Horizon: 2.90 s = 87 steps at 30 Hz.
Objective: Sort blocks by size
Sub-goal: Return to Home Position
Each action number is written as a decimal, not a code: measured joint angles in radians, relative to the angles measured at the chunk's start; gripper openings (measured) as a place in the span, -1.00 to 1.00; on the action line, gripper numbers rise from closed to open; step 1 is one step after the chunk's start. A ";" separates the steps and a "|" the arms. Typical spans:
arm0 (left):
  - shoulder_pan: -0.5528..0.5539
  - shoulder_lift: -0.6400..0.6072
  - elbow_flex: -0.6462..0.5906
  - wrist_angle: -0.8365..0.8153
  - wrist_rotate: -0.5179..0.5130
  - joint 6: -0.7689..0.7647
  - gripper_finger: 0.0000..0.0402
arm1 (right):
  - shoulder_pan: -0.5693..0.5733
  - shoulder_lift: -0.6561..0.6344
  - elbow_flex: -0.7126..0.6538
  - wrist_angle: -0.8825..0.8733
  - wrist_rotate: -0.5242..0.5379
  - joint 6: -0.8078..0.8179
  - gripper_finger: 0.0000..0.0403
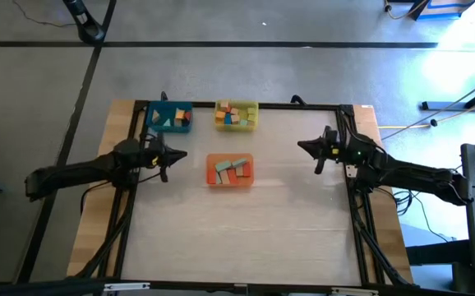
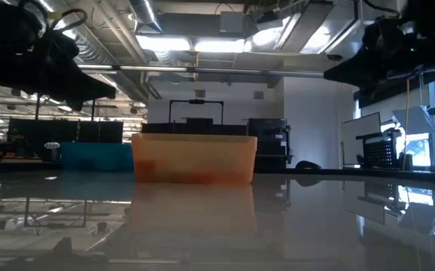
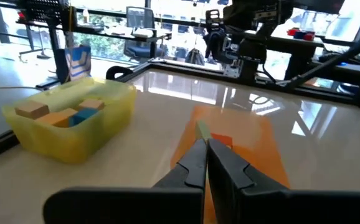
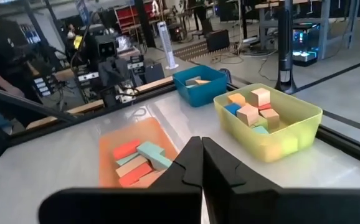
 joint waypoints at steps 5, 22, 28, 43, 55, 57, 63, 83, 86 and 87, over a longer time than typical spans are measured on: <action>-0.042 -0.131 0.000 -0.100 -0.058 0.004 -1.00 | 0.000 -0.097 -0.061 -0.002 0.026 0.048 -0.99; -0.063 -0.221 0.001 -0.109 -0.080 -0.018 -0.99 | 0.000 -0.467 -0.187 -0.182 -0.028 0.037 -1.00; -0.062 -0.216 0.001 -0.109 -0.081 -0.040 -0.99 | 0.000 -0.464 -0.202 -0.148 -0.029 -0.029 -1.00; -0.063 -0.215 0.001 -0.109 -0.080 -0.041 -0.99 | 0.000 -0.448 -0.205 -0.152 -0.010 -0.043 -1.00; -0.062 -0.215 0.001 -0.109 -0.080 -0.041 -0.99 | -0.001 -0.448 -0.206 -0.153 -0.010 -0.042 -1.00; -0.062 -0.215 0.001 -0.109 -0.080 -0.041 -0.99 | -0.001 -0.448 -0.206 -0.153 -0.010 -0.042 -1.00; -0.062 -0.215 0.001 -0.109 -0.080 -0.041 -0.99 | -0.001 -0.448 -0.206 -0.153 -0.010 -0.042 -1.00; -0.062 -0.215 0.001 -0.109 -0.080 -0.041 -0.99 | -0.001 -0.448 -0.207 -0.153 -0.009 -0.042 -1.00; -0.063 -0.215 0.001 -0.109 -0.080 -0.041 -0.99 | -0.001 -0.448 -0.207 -0.153 -0.009 -0.042 -1.00; -0.063 -0.215 0.001 -0.109 -0.080 -0.041 -0.99 | -0.001 -0.448 -0.207 -0.153 -0.009 -0.042 -1.00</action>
